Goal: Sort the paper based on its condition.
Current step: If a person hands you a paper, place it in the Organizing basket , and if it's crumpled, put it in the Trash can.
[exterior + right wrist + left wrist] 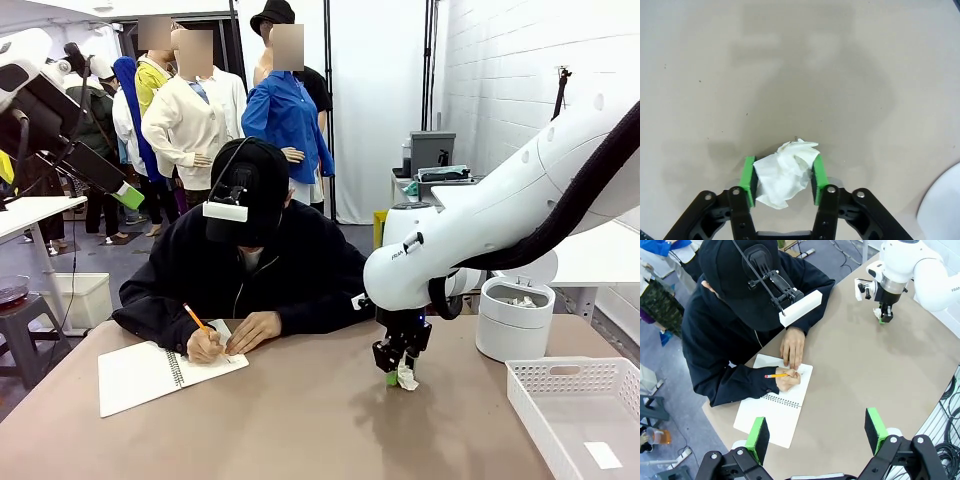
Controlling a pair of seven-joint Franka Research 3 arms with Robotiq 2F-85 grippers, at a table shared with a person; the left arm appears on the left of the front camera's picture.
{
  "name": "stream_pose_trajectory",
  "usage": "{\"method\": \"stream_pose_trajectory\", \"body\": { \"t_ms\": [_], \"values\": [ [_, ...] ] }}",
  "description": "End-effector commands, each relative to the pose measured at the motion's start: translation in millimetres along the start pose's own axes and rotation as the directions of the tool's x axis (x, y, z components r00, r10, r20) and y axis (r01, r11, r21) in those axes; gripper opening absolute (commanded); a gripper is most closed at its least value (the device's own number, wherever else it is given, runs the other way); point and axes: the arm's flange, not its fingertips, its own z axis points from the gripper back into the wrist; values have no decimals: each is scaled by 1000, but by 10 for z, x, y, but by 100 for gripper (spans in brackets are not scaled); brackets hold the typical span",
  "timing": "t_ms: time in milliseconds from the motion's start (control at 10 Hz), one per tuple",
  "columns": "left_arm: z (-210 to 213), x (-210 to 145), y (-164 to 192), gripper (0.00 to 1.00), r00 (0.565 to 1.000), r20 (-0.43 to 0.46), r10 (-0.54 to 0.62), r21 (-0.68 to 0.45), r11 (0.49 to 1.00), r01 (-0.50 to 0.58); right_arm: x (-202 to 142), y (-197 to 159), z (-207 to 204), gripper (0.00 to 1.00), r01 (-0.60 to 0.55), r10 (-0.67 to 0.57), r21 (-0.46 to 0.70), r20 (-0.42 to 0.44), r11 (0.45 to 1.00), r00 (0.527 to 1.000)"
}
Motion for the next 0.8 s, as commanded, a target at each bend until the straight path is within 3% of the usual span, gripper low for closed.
{"method": "stream_pose_trajectory", "body": {
  "t_ms": [0, 400, 600, 700],
  "values": [
    [10, -3, 11, 100, 1000, 3, 3, -1, 1000, -3, -70, 8, 73, 34, 12, -12, 25, -10, 1000, 1000],
    [10, -3, 11, 100, 1000, 3, 3, -1, 1000, -3, -69, 2, 117, 34, 33, -31, 28, -44, 999, 999],
    [10, -3, 11, 100, 1000, 3, 3, -1, 1000, -3, -76, 31, 523, 34, 24, -23, 33, -31, 999, 999],
    [10, -3, 11, 100, 1000, 3, 3, -1, 1000, -3, -111, 73, 942, 34, 12, -12, 43, -19, 999, 1000]
  ]
}}
